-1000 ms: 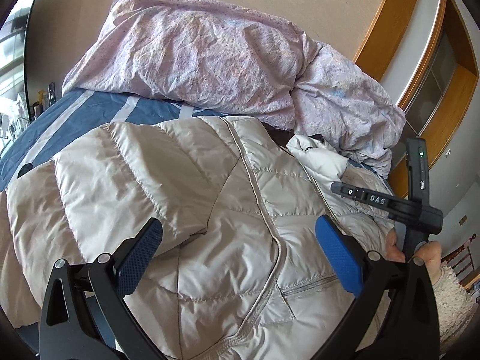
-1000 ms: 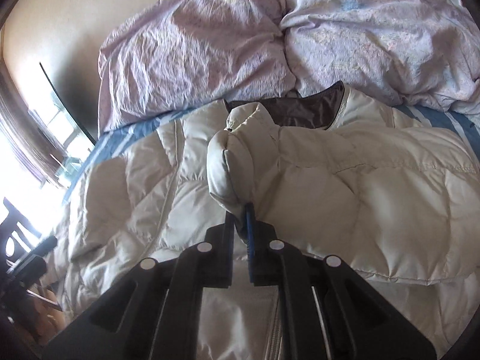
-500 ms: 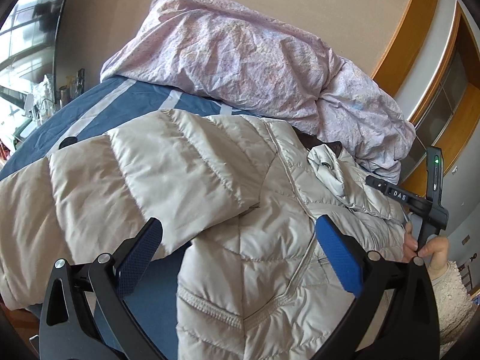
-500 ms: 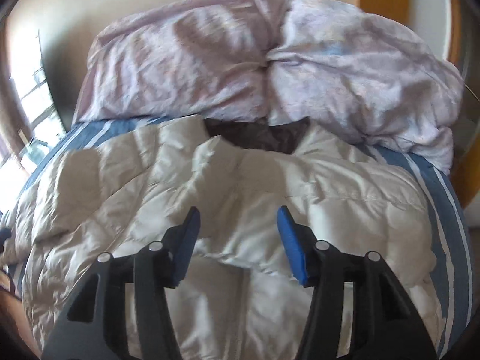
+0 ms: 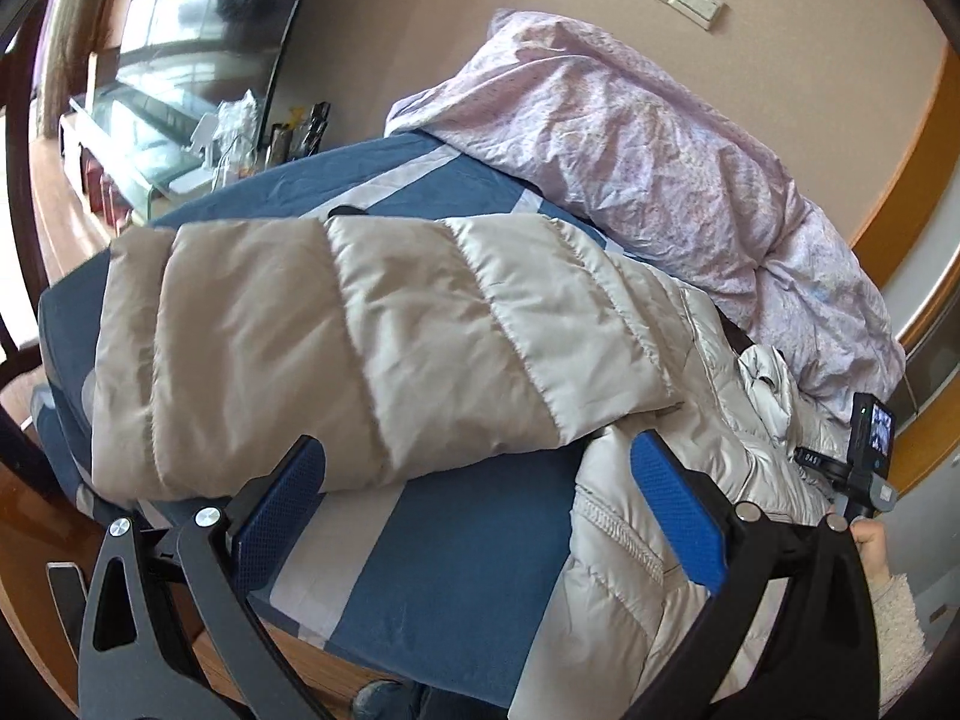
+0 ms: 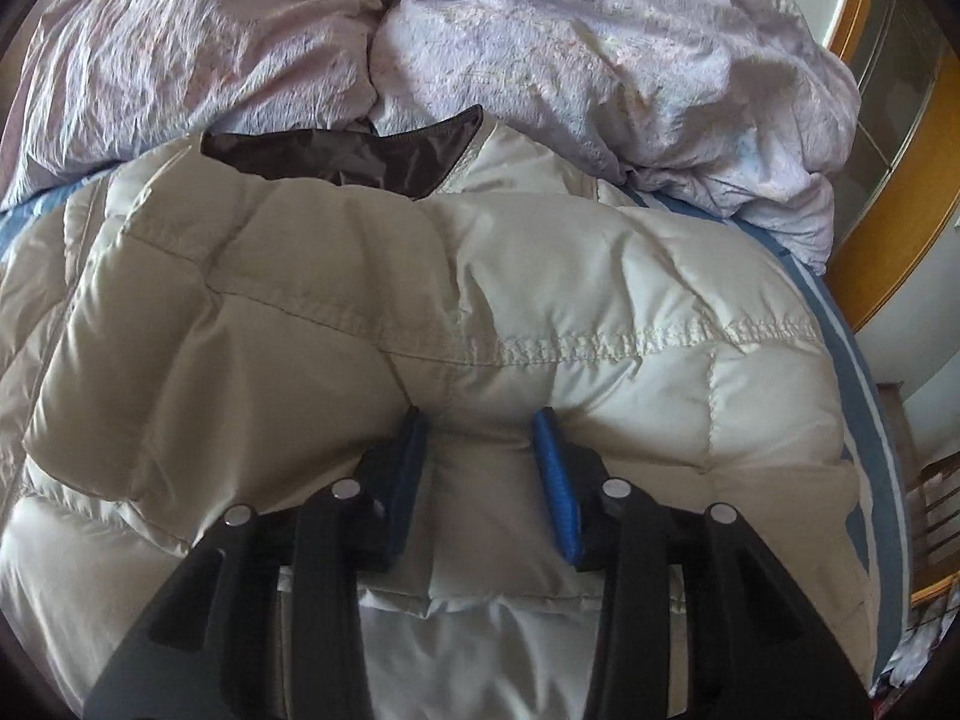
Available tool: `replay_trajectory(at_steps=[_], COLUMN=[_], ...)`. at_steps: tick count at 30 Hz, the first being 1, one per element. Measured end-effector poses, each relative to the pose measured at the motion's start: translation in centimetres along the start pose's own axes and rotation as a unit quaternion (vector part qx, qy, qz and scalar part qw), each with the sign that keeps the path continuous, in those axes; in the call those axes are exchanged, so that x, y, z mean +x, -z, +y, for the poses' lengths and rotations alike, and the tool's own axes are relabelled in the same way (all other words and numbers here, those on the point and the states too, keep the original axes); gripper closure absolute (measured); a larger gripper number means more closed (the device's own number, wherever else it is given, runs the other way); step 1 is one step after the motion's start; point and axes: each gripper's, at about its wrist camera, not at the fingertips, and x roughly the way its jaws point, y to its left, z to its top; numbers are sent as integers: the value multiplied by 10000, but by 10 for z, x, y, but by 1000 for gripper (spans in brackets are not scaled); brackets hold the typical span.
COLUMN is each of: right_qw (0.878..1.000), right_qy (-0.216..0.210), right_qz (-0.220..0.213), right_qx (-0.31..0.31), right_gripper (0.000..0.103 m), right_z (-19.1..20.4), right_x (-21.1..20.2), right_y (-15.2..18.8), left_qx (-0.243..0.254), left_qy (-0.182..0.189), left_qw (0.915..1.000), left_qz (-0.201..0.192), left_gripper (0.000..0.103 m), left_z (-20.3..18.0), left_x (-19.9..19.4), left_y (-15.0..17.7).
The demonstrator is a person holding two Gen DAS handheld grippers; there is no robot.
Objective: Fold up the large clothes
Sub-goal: 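Grasp the other sleeve with the left gripper while the right gripper pins the jacket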
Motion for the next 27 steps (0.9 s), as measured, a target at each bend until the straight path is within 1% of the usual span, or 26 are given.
replay_trajectory(at_steps=[2,4,9,12,13,14,16,18,21,22,23,25,26,27], right_qw=[10000,10000,9999,9999,9999,9998,9998,9998,9997,9997,9997,9996,9996,9996], right_qy=[47,-16,-80,-118,-131,-143,-160,-172,-181,-184,-190,-210,-219,-225], right_qz=[-4,-6,-31,-34,-34,-37,-40,-43,-48,-49,-52,-58,-62,-66], right_qx=[-40,10,55,78,88,92,105,115,125,123,132,153,162,168], right_gripper=[63,63,63,63,63,63,64,64,64,64,64,63,63,63], right_z=[1,-1,-3,-4,-5,-5,-6,-6,-6,-7,-7,-7,-7,-7], right_x=[1,0,-2,-3,-3,-3,-2,-2,-2,-3,-2,-2,-2,-2], right_y=[0,1,1,1,1,1,1,1,1,1,1,0,0,0], left_qx=[-404,-809,-1353,-1789,-1935,-2160,-2514,-2672,-2809,-2884,-2941,-3098,-3150,-3195], left_qy=[9,-10,-129,-107,-80,-31,35,-29,-263,-284,-293,-300,-291,-298], left_qw=[9992,9967,9904,9833,9807,9762,9678,9634,9578,9551,9533,9484,9468,9451], left_qz=[11,-19,-271,-328,-277,-181,-115,-211,-551,-612,-619,-613,-582,-620], left_gripper=[1,1,1,4,7,11,12,13,16,18,20,22,26,27], left_z=[16,30,44,55,58,63,69,71,77,81,84,92,94,96], left_x=[-1,-4,-15,-18,-18,-17,-17,-21,-30,-31,-30,-28,-26,-27], left_y=[3,6,9,10,11,13,18,22,20,19,18,18,18,18])
